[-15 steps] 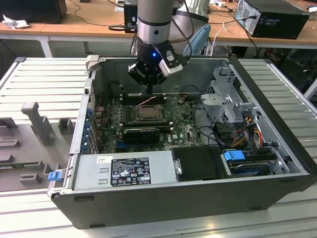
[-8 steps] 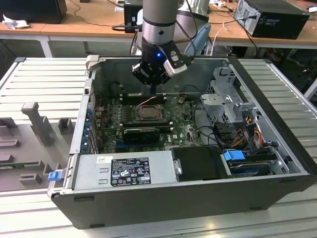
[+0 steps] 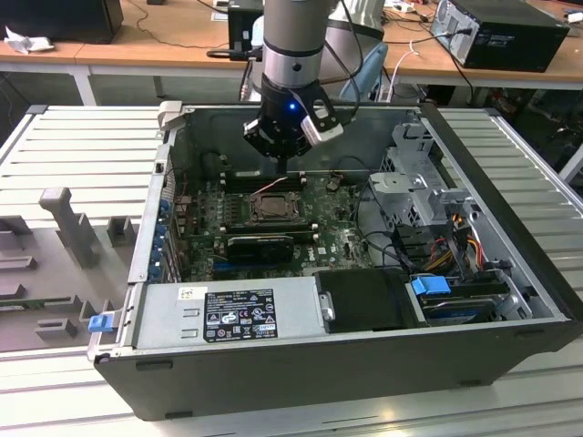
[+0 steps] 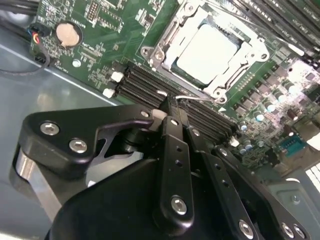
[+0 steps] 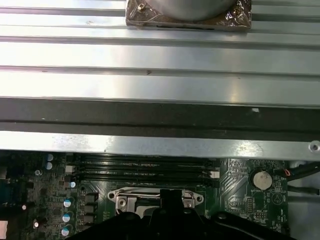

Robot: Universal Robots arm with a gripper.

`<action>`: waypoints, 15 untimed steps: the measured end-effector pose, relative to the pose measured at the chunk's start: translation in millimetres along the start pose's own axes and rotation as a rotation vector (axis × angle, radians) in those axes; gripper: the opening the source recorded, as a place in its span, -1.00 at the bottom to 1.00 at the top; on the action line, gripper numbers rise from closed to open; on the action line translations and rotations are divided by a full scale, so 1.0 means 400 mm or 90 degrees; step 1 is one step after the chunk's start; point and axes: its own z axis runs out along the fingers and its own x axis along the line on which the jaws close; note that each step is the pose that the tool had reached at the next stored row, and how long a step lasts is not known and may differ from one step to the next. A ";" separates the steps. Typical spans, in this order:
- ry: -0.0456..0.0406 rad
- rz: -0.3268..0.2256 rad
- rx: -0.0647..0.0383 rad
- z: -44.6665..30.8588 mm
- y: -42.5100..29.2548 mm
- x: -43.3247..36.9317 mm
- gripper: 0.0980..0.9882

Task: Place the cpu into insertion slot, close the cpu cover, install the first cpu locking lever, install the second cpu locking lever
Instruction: 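Install the first cpu locking lever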

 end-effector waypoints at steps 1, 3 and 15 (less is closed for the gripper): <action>0.0000 -0.001 -0.005 0.002 -0.001 0.000 -0.98; -0.0003 -0.002 -0.015 0.005 -0.005 0.001 -0.98; -0.0172 -0.018 -0.017 0.035 -0.019 0.039 -0.98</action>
